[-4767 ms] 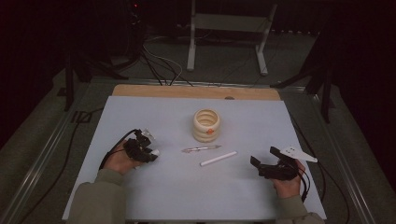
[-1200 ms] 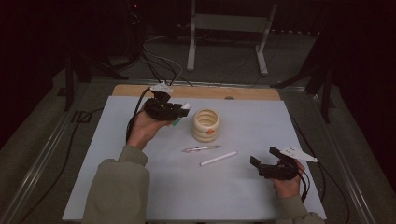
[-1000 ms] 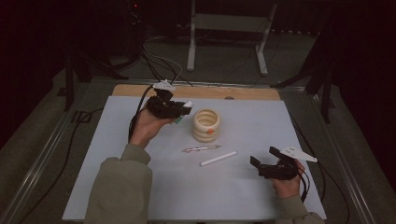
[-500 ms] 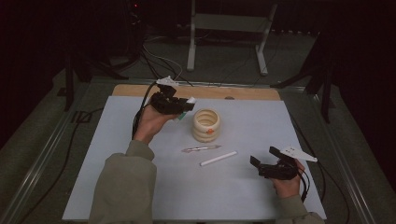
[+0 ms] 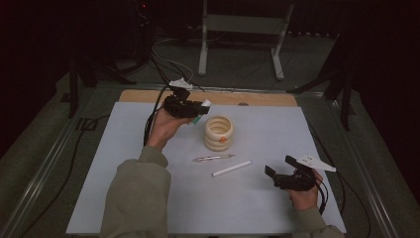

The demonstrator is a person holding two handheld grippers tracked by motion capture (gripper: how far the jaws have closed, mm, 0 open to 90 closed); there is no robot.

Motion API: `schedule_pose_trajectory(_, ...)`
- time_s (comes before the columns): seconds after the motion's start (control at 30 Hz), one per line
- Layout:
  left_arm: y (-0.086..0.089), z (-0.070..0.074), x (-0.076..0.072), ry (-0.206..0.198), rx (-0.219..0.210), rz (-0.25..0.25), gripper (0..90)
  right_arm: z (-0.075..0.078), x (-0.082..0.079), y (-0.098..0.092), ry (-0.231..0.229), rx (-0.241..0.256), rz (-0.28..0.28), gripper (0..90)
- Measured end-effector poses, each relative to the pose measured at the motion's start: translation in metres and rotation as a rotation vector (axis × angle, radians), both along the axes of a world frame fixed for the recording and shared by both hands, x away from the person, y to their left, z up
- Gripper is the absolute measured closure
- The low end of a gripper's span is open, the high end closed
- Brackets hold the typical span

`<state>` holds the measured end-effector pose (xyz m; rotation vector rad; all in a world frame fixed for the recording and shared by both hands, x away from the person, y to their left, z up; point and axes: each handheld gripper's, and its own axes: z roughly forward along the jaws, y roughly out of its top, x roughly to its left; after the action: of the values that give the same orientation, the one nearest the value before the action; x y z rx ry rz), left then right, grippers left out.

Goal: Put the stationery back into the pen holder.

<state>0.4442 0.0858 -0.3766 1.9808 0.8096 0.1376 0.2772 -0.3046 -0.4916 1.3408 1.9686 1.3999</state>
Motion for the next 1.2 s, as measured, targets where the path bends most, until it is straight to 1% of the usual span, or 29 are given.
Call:
schedule_pose_trajectory(0.1, -0.001, -0.003, 0.003, 0.001, -0.013, 0.001, 66.1, 0.000, 0.000, 0.000, 0.000, 0.001, -0.001, 0.0)
schedule_pose_trajectory(0.3, -0.008, -0.010, 0.008, 0.015, -0.024, 0.011, 66.0, 0.000, 0.001, 0.001, 0.003, 0.002, 0.002, 0.0)
schedule_pose_trajectory(0.73, -0.019, -0.015, 0.011, 0.004, -0.045, 0.040, 65.9, -0.001, 0.001, 0.001, 0.003, 0.001, 0.002, 0.0)
schedule_pose_trajectory(0.83, -0.023, -0.017, 0.011, 0.005, -0.051, 0.039, 65.8, 0.000, 0.001, 0.001, 0.003, 0.003, 0.001, 0.0)
schedule_pose_trajectory(1.0, -0.028, -0.019, 0.012, 0.010, -0.046, 0.030, 65.8, 0.000, 0.000, -0.001, -0.002, 0.004, 0.000, 0.0)
schedule_pose_trajectory(1.07, -0.034, -0.017, 0.012, 0.002, -0.040, 0.025, 65.7, 0.000, 0.001, -0.001, 0.001, 0.005, -0.003, 0.0)
schedule_pose_trajectory(1.2, -0.042, -0.013, 0.011, -0.013, -0.041, 0.013, 65.7, 0.000, 0.001, -0.001, 0.000, 0.005, -0.002, 0.0)
